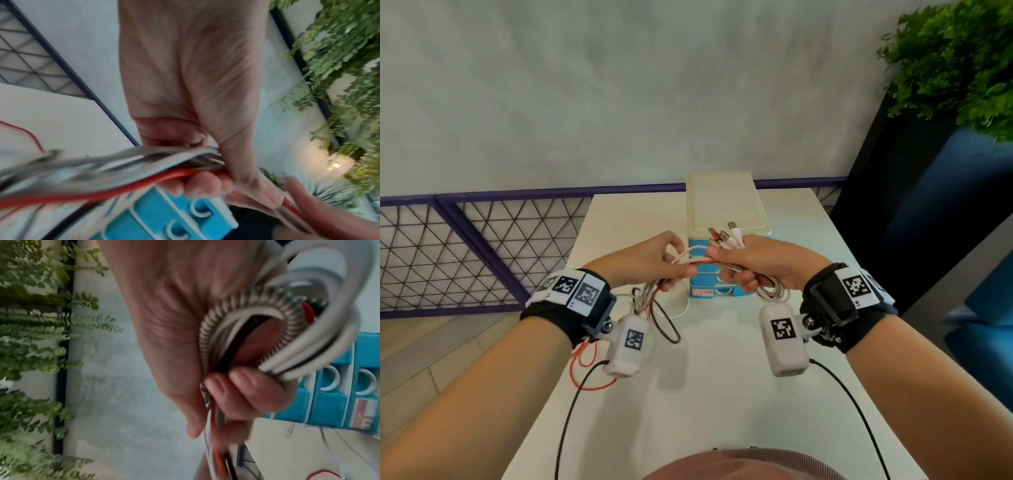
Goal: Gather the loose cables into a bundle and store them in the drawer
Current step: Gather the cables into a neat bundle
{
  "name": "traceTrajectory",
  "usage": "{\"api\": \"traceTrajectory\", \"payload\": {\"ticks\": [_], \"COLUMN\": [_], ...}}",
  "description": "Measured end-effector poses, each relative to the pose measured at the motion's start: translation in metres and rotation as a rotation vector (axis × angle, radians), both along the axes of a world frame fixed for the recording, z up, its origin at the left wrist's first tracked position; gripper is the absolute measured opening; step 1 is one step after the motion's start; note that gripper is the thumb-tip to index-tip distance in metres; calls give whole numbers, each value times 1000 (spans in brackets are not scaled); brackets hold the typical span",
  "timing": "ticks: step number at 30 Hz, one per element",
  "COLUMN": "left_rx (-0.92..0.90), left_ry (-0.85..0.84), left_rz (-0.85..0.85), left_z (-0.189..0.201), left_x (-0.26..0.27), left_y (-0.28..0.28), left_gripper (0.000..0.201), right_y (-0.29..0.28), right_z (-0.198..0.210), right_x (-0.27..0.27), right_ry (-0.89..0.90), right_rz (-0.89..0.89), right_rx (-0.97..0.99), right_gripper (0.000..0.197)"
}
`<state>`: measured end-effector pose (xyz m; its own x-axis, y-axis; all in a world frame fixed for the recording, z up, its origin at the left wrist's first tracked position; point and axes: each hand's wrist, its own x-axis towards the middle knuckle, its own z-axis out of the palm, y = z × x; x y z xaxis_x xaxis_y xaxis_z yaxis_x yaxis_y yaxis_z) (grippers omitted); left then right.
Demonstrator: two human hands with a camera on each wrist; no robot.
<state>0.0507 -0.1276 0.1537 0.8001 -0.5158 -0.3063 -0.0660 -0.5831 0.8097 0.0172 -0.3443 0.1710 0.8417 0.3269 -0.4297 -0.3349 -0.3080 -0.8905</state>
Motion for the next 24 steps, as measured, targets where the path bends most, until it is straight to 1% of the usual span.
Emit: {"api": "traceTrajectory", "payload": {"ticks": [2,3,4,6,7,9,10,11,12,13,15,16,17,18,20,21,23,24], "left_rx": [31,30,32,120,185,290,295,268,206,118,-64,-132,-189,-256,-368,-383,-333,-265], "left_ry": [-44,-54,-71,-120,-141,-170,-183,-169,-141,-101,-16,-4,8,47,158,190,187,165], "left_rz": [-10,4,9,-31,-52,-81,-61,-18,40,98,171,203,231,265,313,315,331,345], "left_z": [-6,-10,-14,-23,-30,-50,-62,-71,-76,-75,-72,-72,-69,-68,-65,-63,-59,-58], "left_x": [3,3,3,1,1,2,4,5,5,2,-4,-5,-8,-9,-10,-10,-9,-7], "left_y": [16,21,25,29,32,45,53,60,65,66,65,65,64,64,65,64,60,57], "left_gripper": [19,14,12,13,18,41,53,60,60,53,31,22,15,12,29,35,30,27], "right_y": [-9,-12,-13,-12,-12,-14,-16,-19,-22,-23,-23,-21,-19,-18,-16,-15,-12,-10], "right_z": [0,0,1,3,5,10,13,14,13,12,8,6,6,5,5,5,5,5], "right_x": [4,6,8,12,14,20,22,24,26,27,28,28,28,28,27,26,25,25], "right_ry": [-23,-31,-41,-83,-114,-185,-218,-242,-253,-256,-251,-253,-257,-260,-262,-261,-257,-255], "right_rz": [-113,-188,-259,-374,-422,-505,-532,-555,-580,-608,-665,-687,-699,-704,-703,-700,-693,-689], "right_rx": [111,180,239,326,357,390,388,379,373,369,379,382,380,375,368,368,368,364], "right_gripper": [21,18,18,21,22,25,26,26,26,25,24,23,23,24,24,24,24,24]}}
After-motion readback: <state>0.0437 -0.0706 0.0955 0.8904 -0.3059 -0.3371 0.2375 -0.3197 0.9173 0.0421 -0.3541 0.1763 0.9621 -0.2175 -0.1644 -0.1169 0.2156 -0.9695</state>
